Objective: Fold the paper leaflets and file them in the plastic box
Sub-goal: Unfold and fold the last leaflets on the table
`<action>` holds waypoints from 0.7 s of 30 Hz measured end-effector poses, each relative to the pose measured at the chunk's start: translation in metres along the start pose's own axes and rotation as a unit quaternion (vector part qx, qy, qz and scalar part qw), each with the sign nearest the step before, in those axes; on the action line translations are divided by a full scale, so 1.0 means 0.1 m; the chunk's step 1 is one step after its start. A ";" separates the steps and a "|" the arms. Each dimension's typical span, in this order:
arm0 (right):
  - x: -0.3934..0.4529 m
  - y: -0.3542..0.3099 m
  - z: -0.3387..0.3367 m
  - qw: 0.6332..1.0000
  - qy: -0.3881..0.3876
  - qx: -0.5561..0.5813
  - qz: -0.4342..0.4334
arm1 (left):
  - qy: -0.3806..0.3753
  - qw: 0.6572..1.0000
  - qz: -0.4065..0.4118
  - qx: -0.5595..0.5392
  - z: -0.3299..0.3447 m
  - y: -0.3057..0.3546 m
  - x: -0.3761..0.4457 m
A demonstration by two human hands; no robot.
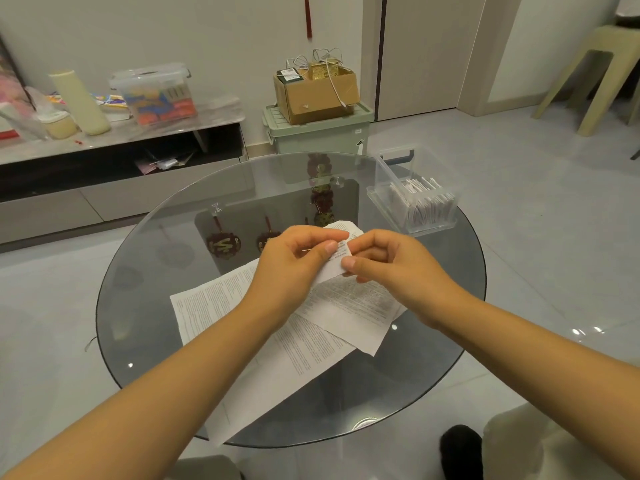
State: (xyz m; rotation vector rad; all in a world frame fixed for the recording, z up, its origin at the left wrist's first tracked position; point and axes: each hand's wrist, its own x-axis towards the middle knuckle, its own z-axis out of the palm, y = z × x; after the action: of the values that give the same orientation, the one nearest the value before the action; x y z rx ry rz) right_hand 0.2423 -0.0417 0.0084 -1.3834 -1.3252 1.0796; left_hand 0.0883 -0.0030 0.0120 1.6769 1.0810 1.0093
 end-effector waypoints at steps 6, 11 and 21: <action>0.00 -0.02 -0.04 0.998 0.053 0.017 0.012 | -0.030 0.998 -0.026 0.057 0.01 -0.02 0.02; 0.02 0.02 -0.05 0.997 0.064 -0.037 0.027 | 0.012 0.997 -0.062 0.048 0.01 -0.03 0.05; 0.06 -0.07 -0.20 0.991 0.106 -0.084 -0.003 | 0.017 0.998 -0.064 0.024 0.11 0.07 0.13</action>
State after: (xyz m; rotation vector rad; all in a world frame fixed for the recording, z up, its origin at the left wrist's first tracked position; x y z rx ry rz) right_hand 0.2605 -0.0363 0.0196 -1.5711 -1.2845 0.8051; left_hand 0.1039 0.0046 0.0177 1.6117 1.2273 0.9402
